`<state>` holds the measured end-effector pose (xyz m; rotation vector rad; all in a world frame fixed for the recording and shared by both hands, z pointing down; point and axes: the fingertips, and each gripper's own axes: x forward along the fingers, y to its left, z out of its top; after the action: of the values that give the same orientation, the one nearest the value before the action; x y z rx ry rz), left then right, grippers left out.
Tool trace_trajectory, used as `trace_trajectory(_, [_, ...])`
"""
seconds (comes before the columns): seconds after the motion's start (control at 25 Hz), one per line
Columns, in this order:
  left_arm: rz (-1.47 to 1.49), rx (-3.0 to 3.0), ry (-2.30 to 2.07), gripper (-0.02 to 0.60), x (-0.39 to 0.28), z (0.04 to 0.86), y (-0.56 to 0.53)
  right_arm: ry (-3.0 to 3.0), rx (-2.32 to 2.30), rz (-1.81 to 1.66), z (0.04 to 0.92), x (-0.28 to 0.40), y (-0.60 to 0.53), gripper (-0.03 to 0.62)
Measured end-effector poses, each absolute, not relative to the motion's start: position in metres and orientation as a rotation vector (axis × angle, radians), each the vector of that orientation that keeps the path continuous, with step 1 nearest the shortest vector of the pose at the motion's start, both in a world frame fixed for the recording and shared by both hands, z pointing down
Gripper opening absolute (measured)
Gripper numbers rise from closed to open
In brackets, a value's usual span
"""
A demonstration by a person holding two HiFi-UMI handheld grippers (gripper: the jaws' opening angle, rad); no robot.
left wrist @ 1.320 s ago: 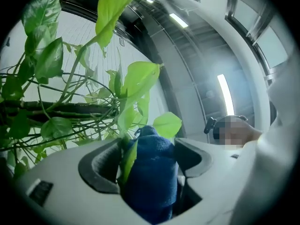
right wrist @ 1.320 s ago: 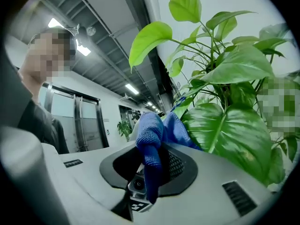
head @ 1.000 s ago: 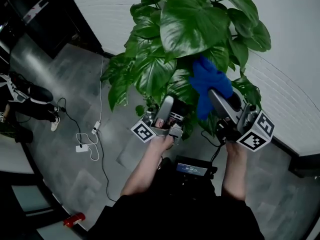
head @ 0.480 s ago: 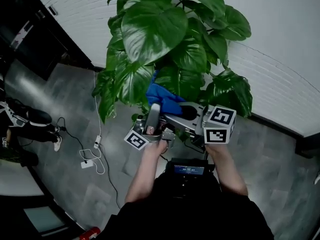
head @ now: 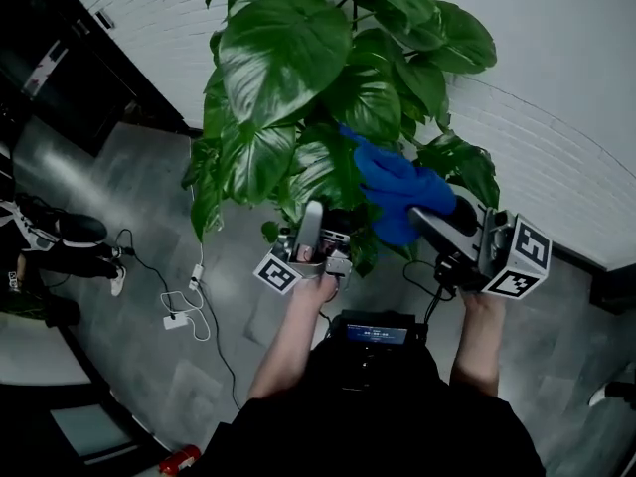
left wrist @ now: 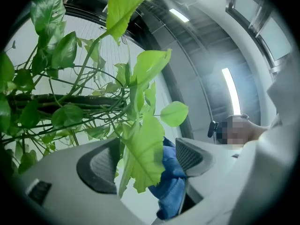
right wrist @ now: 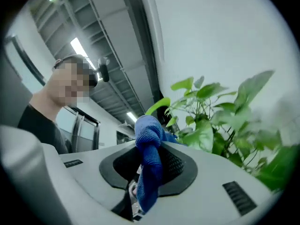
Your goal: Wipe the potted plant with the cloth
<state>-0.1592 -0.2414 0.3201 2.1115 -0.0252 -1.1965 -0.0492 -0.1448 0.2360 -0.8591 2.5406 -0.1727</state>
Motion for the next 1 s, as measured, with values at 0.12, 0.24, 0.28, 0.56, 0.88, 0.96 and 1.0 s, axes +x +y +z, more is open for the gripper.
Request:
trace_trajectory(0.12, [-1.197, 2.113, -0.009, 0.371, -0.146, 0.320, -0.239, 2.535, -1.072, -0.086, 0.233, -0.023, -0.162, 0.095])
trace_trajectory(0.24, [-1.201, 2.130, 0.002, 0.373, -0.131, 0.318, -0.240, 2.552, -1.207, -0.067, 0.247, -0.014, -0.193, 0.095])
trace_trajectory(0.28, [-1.206, 2.134, -0.001, 0.373, -0.127, 0.318, -0.242, 2.559, -1.227, -0.061, 0.251, -0.014, -0.205, 0.095])
trace_trajectory(0.56, [-1.280, 2.169, -0.044, 0.373, -0.118, 0.304, -0.241, 2.722, -0.987, -0.217, 0.291, -0.062, -0.247, 0.095])
trace_trajectory(0.88, [-1.266, 2.292, -0.143, 0.417, -0.121, 0.294, -0.230, 2.835, -0.613, -0.394, 0.331, -0.106, -0.196, 0.095])
trace_trajectory(0.96, [-1.246, 2.324, -0.150, 0.419, -0.120, 0.294, -0.225, 2.849, -0.573, -0.425, 0.338, -0.106, -0.184, 0.095])
trace_trajectory(1.0, [-1.241, 2.335, -0.150, 0.419, -0.120, 0.294, -0.223, 2.860, -0.562, -0.429, 0.339, -0.104, -0.178, 0.095])
